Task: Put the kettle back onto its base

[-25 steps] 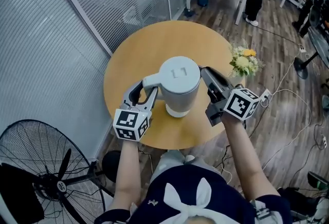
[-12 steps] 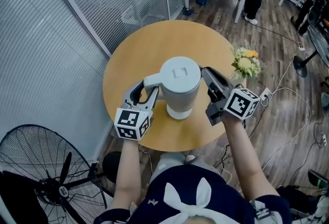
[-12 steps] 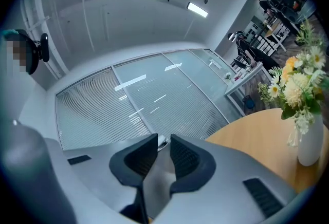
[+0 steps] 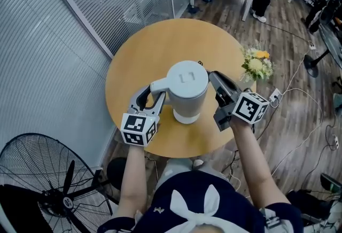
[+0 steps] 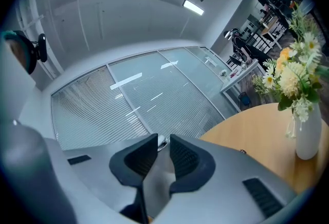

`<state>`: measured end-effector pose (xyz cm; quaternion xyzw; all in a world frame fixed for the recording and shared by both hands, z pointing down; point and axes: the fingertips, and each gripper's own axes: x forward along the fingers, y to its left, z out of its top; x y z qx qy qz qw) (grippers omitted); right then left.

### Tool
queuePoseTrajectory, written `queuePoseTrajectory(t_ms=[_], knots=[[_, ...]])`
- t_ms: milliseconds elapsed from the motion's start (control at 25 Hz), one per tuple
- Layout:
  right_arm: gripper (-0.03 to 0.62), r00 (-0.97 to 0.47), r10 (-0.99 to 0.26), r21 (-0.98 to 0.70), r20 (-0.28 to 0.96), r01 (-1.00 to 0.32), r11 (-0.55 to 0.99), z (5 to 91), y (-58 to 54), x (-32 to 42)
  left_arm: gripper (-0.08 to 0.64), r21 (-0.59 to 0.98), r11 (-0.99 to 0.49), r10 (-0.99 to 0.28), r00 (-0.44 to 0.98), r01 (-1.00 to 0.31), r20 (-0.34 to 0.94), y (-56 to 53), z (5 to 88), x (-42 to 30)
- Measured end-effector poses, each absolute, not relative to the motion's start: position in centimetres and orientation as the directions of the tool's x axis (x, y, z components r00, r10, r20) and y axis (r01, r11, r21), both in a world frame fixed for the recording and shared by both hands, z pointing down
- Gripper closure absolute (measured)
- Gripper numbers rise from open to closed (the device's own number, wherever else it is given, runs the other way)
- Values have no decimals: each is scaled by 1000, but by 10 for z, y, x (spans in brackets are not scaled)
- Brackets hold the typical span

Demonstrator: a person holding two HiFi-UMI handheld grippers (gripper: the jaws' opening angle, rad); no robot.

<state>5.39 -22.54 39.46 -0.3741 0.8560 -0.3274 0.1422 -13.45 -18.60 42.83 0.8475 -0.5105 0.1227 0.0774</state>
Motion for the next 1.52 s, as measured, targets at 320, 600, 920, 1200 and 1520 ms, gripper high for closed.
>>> queuePoseTrajectory(t_ms=[320,600,920,1200,1520], knots=[[523,-675,-737,-682,25,-551,482,411,-229,54,362,10,-470,-836,448,-883,316,-188,443,-134],[525,-676,-735,-693,47,-552,463,424,-229,52,362,18,-467,-828,445,-884,341,-188,455,-136],[525,-672,-737,-698,73,-562,443,437,-232,50,362,30,-466,-822,445,-884,354,-189,468,-137],[526,-671,-737,-708,84,-560,429,446,-234,50,362,34,-466,-815,444,-884,372,-191,477,-138],[529,-668,-737,-716,100,-563,414,455,-235,52,362,38,-469,-808,446,-882,386,-191,485,-136]])
